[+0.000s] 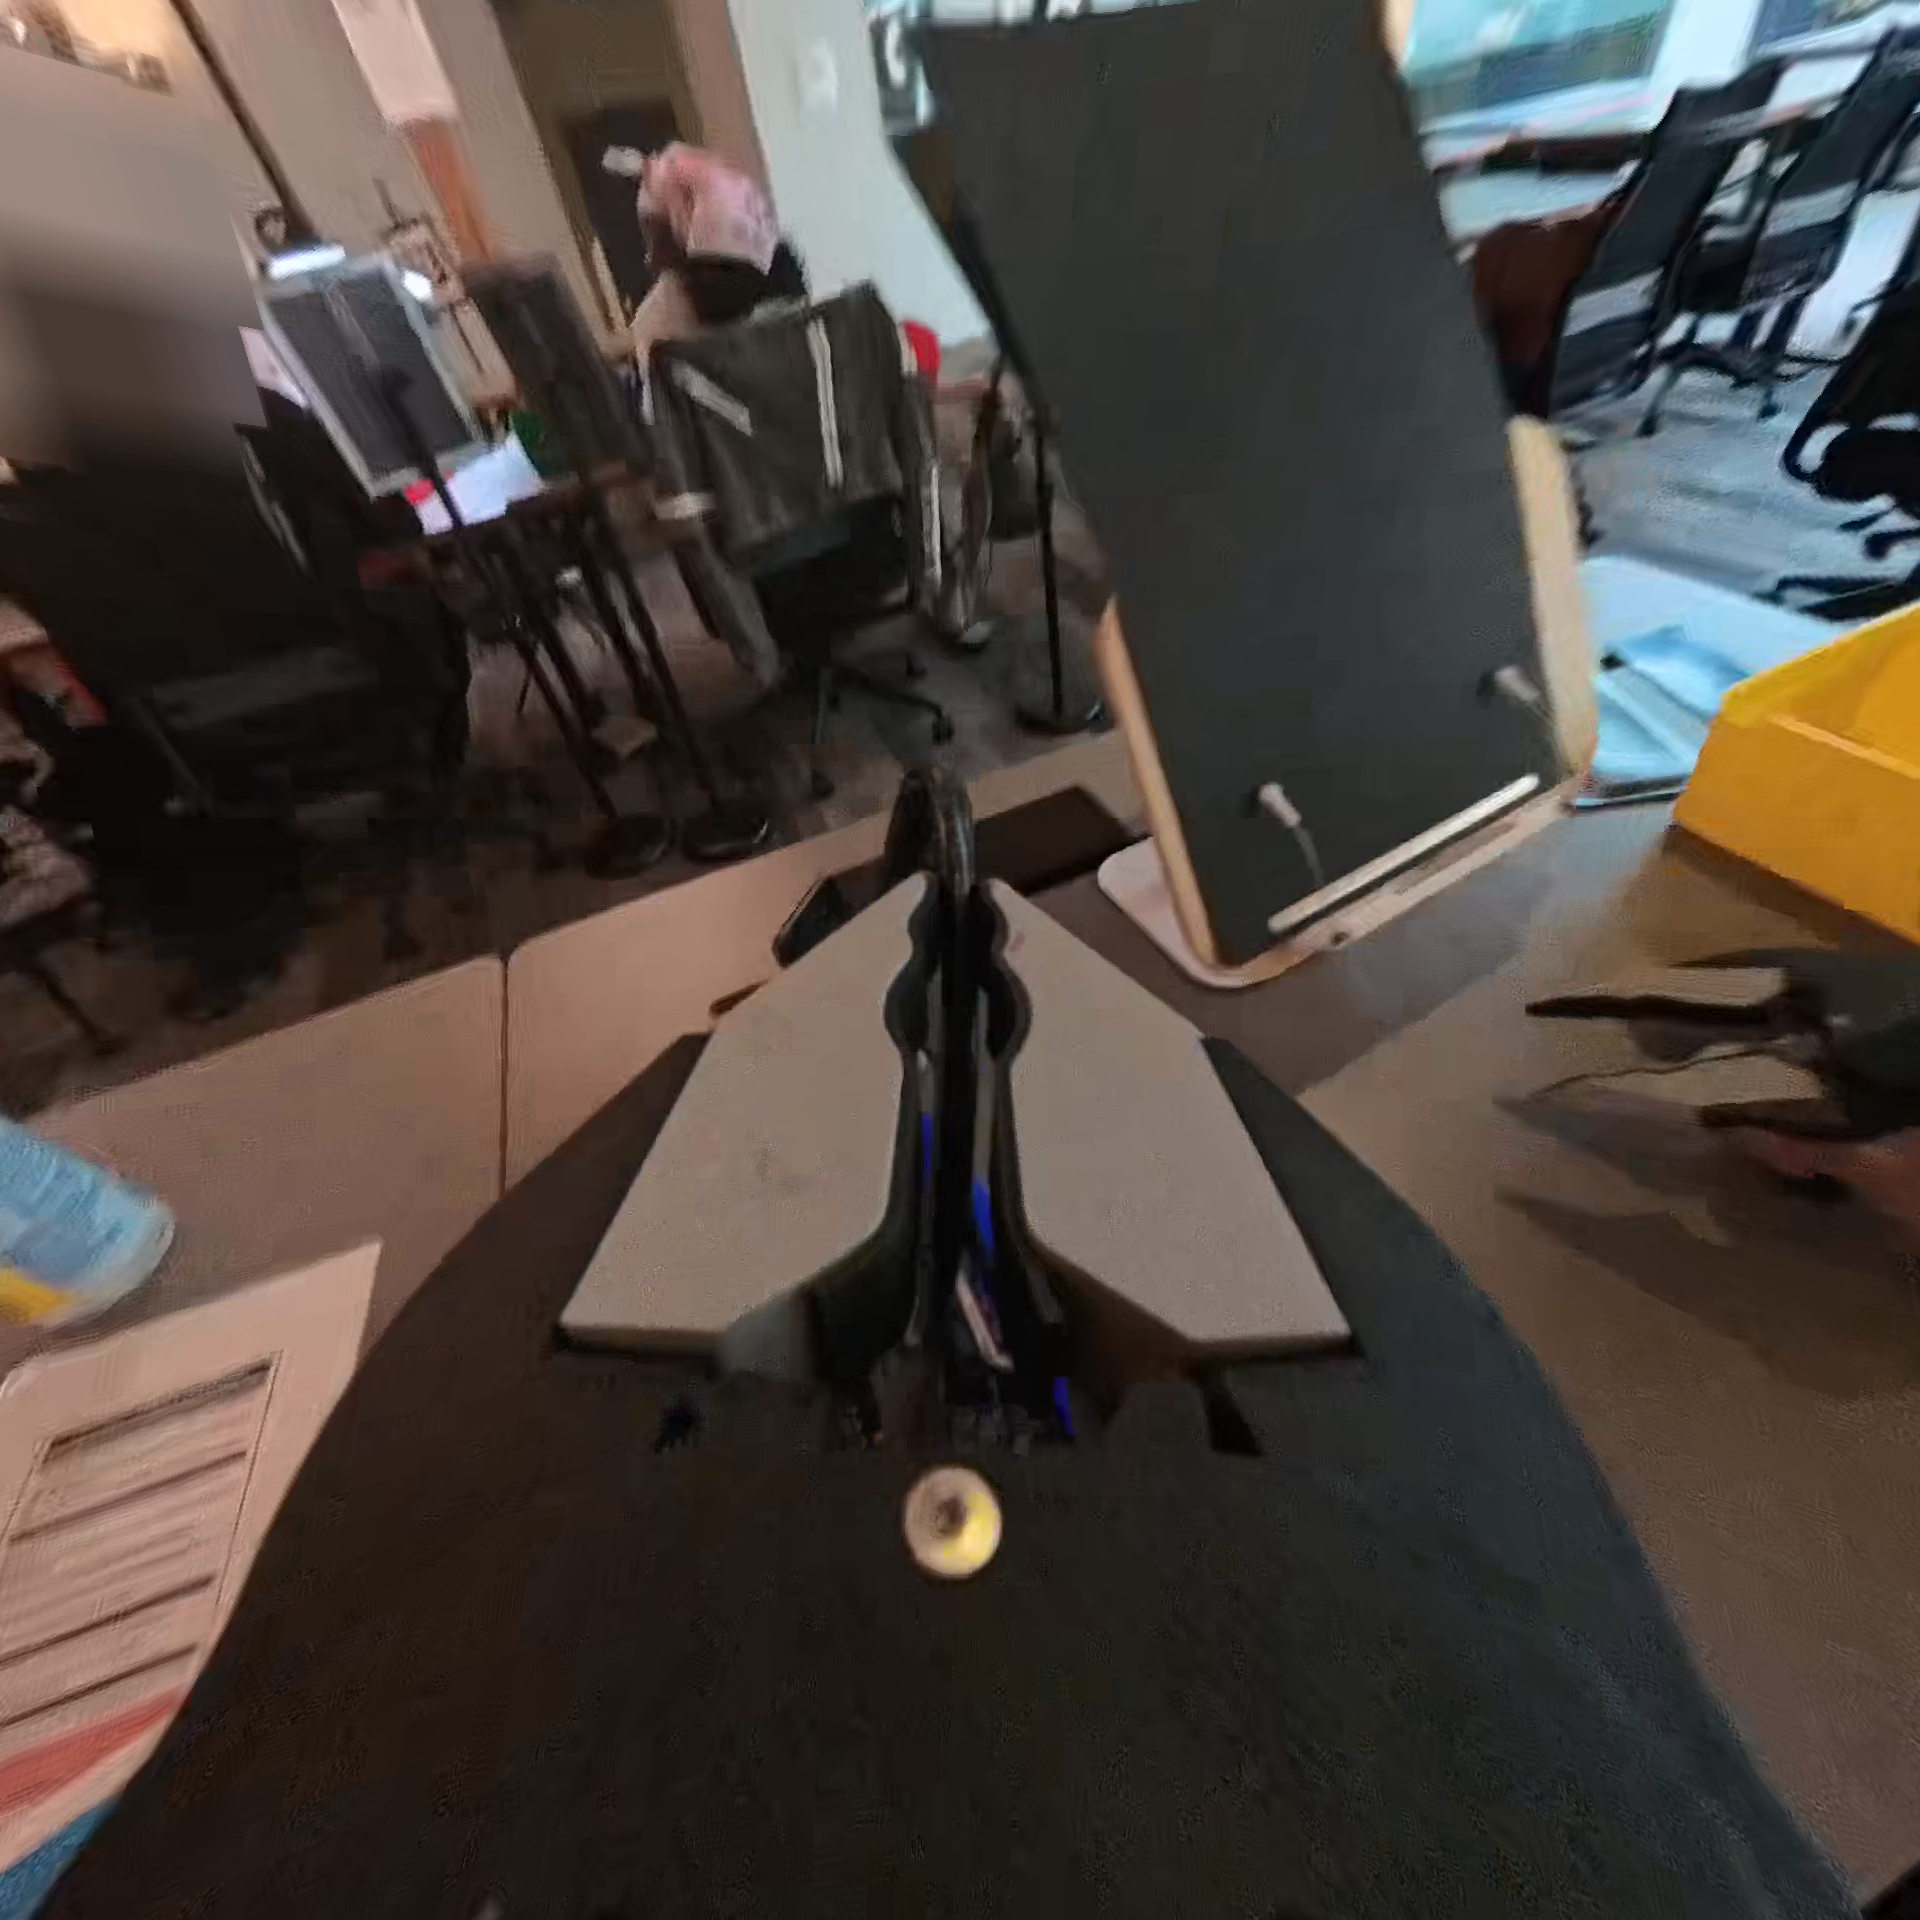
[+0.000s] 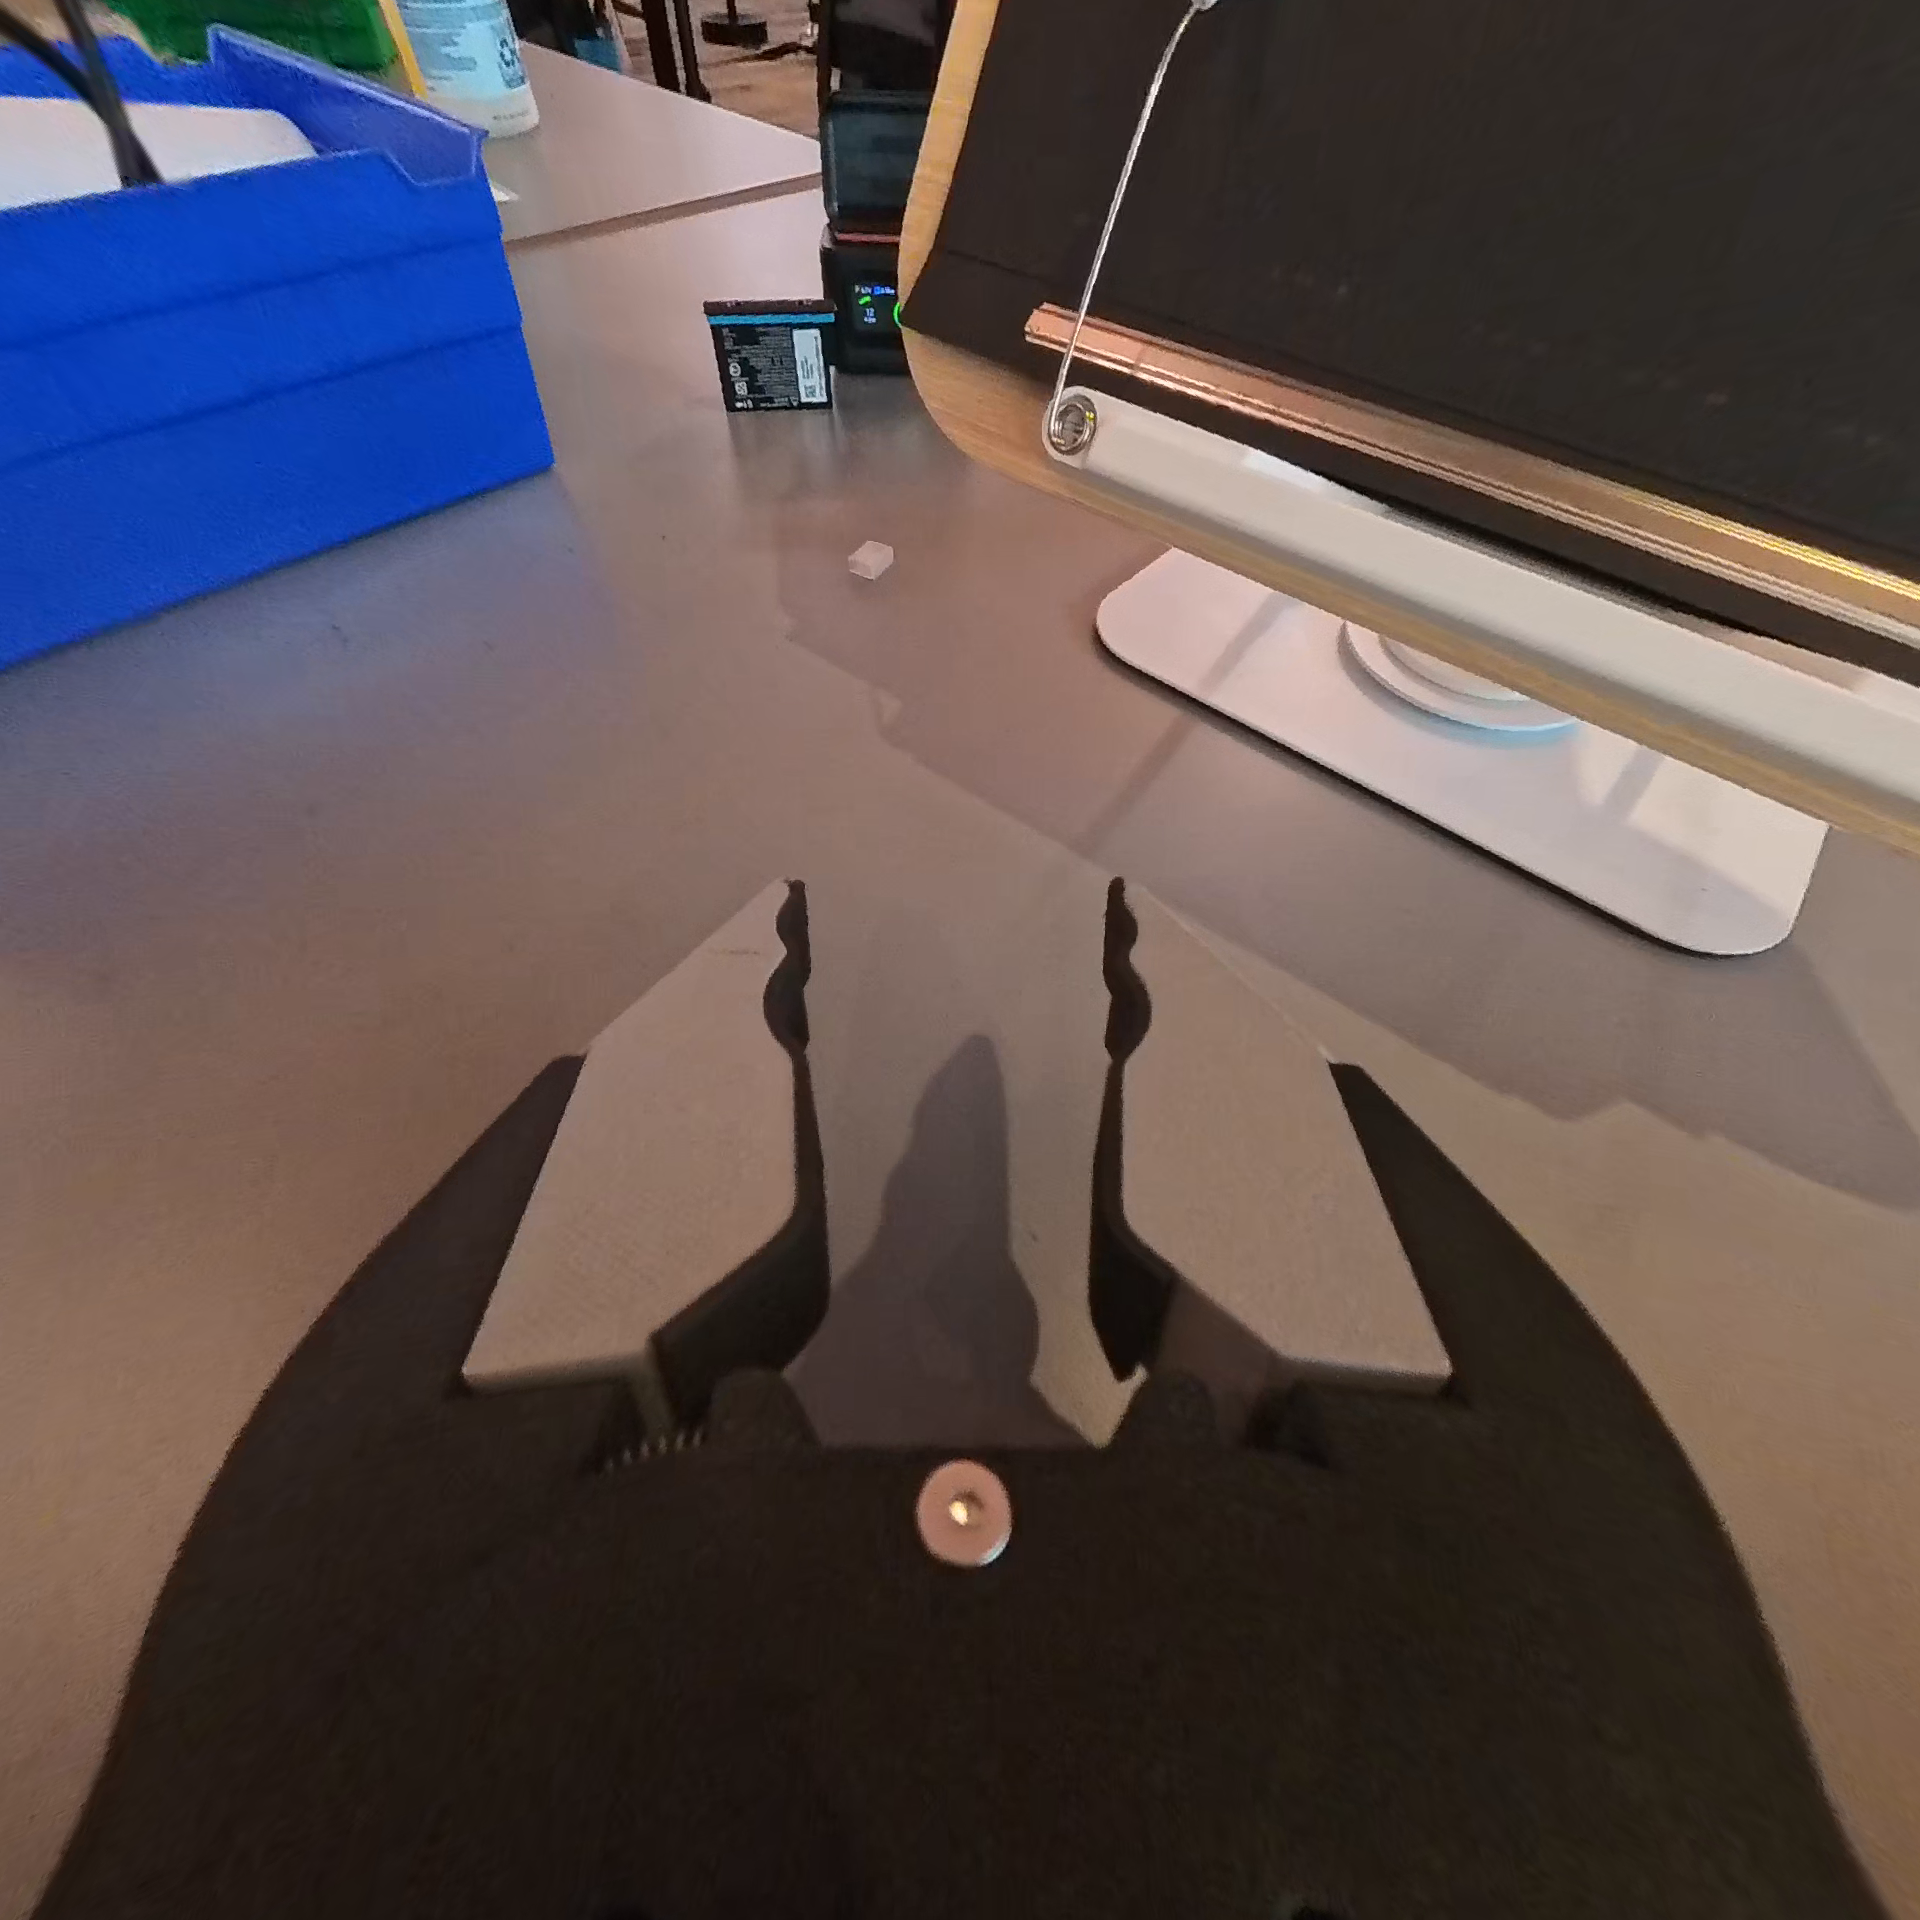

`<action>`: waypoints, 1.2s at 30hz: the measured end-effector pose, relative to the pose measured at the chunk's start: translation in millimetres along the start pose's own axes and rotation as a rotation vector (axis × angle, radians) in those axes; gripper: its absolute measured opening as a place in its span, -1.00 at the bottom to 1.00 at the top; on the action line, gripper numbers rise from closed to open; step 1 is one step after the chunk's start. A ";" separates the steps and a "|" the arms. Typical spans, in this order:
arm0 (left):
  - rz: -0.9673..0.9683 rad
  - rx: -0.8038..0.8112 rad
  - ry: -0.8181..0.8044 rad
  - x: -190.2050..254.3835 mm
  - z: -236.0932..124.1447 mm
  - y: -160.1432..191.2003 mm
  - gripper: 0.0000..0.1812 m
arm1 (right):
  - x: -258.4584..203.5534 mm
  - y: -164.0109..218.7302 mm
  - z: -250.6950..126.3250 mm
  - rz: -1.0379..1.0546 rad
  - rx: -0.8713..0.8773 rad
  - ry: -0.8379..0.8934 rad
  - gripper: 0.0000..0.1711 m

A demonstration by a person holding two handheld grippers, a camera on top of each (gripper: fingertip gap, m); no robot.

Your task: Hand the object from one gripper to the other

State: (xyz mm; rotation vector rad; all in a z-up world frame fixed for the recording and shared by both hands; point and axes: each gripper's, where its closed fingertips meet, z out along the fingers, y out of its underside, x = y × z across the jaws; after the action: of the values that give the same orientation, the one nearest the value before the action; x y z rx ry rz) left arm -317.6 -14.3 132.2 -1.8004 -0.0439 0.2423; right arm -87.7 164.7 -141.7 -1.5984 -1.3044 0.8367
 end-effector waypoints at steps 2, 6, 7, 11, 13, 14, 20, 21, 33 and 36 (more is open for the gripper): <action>0.040 0.087 0.058 29.8 -13.1 -33.0 -0.97 | -4.6 -3.3 -0.4 0.005 0.021 -0.033 -0.35; 0.122 0.178 0.176 90.2 -22.9 -65.7 -0.97 | -23.4 -16.4 -7.2 0.021 0.103 -0.172 -0.34; 0.138 0.197 0.195 101.9 -22.9 -70.5 -0.96 | -27.4 -20.7 -10.1 0.024 0.126 -0.203 -0.34; 0.213 0.285 -0.048 76.4 -20.5 -98.4 -0.96 | -27.6 -33.8 -20.4 0.072 0.193 -0.253 -0.37; 0.219 0.143 -0.211 33.4 -3.5 -85.6 -0.96 | -23.6 -30.6 -20.4 0.111 0.176 -0.263 -0.35; 0.280 -0.012 -0.291 16.0 5.6 -65.2 -0.96 | -21.6 -28.6 -20.3 0.123 0.168 -0.261 -0.35; 0.628 -0.254 -0.451 -7.0 21.9 -16.2 -0.96 | -21.7 -29.1 -19.6 0.122 0.160 -0.268 -0.35; 0.619 -0.222 -0.409 5.2 24.3 -15.3 -0.96 | -24.5 -28.9 -18.8 0.117 0.155 -0.278 -0.34; 0.115 0.259 0.524 233.0 42.0 -2.3 -0.96 | -46.8 -69.0 -54.2 0.203 0.369 -0.535 -0.25; 0.009 0.347 0.663 266.1 56.0 25.7 -0.96 | -41.6 -81.7 -68.6 0.283 0.453 -0.605 -0.22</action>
State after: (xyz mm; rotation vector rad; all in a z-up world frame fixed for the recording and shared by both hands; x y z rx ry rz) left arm -70.7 75.4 57.5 -1.4581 0.4497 -0.3305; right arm -66.1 114.1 -41.2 -1.2140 -1.1691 1.7543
